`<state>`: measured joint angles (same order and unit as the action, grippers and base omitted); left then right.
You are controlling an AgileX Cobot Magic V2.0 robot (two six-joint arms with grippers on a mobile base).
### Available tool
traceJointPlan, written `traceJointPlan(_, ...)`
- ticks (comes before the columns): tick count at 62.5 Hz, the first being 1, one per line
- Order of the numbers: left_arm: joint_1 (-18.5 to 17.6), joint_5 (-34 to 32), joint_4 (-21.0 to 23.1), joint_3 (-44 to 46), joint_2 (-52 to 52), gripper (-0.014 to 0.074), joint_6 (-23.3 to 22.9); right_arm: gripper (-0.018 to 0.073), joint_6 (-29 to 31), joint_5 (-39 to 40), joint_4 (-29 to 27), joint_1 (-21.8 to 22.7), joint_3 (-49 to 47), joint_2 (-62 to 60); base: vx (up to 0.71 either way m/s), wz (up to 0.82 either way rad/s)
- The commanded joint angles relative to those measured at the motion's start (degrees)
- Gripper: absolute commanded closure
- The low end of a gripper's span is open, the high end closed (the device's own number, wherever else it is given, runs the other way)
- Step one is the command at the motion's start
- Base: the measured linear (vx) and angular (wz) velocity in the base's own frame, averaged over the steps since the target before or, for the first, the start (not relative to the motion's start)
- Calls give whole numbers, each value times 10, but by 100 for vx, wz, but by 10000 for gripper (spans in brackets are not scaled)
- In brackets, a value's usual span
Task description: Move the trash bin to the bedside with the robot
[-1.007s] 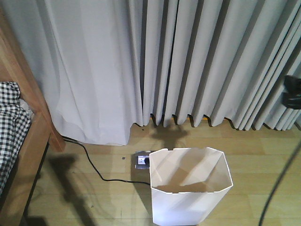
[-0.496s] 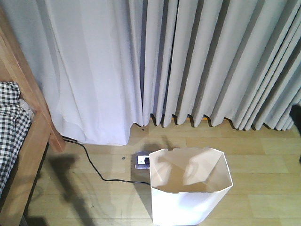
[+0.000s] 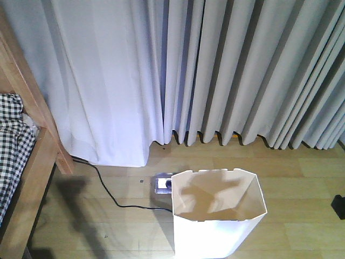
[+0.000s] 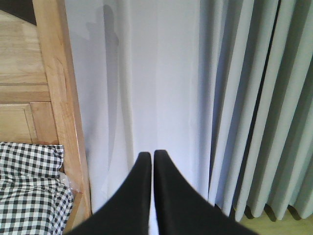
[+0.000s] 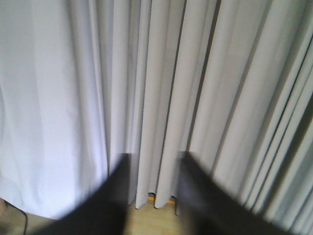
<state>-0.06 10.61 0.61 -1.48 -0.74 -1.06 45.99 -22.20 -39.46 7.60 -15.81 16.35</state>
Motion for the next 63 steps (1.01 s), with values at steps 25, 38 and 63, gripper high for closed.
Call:
traceJointPlan(25,-1,-45,5,-11,-8,603,-3,568,4,32,-1,2,-15,5,0,0)
traceJointPlan(38,-1,-45,5,-11,-8,603,-3,568,4,32,-1,2,-15,5,0,0)
traceJointPlan(63,-1,-45,5,-11,-8,603,-3,568,-234,125,279,2,28,-82,0,0)
